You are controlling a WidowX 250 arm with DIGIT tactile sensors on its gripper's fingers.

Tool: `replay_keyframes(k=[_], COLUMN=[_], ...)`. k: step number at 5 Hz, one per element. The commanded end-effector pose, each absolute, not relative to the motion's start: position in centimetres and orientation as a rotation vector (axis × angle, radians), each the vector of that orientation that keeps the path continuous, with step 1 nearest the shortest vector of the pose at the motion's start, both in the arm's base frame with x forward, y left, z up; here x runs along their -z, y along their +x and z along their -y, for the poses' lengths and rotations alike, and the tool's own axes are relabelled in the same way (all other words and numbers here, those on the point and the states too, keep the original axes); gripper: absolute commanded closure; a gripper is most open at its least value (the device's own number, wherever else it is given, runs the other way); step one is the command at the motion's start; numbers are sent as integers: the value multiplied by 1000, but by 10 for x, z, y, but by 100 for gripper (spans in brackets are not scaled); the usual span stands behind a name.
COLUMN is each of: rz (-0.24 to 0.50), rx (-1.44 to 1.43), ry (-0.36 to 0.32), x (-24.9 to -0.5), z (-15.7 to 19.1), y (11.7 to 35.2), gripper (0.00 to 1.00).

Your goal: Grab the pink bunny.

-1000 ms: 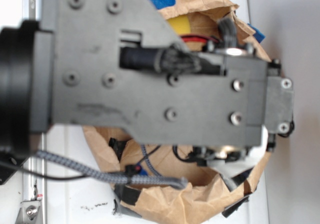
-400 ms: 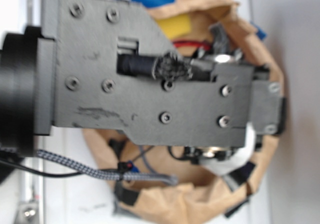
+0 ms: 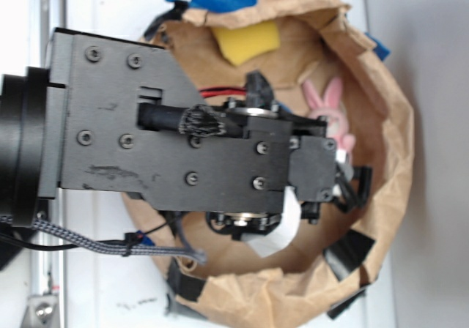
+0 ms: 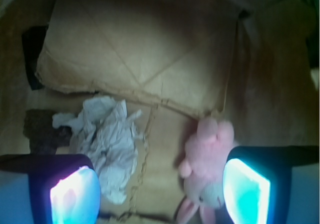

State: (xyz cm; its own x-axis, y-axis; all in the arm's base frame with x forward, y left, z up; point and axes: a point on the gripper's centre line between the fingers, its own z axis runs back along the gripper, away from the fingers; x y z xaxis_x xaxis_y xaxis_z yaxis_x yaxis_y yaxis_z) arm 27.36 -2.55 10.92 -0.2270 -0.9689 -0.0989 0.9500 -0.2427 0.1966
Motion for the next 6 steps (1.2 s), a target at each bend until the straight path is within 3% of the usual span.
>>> replay_keyframes(k=[1,3,6], rz=[248,240,253], rx=[1793,1735,1756], ry=[309,314,328], x=[-106,-97,-96], z=[2,-13,16], y=[275,280,279], gripper=[0,0,0])
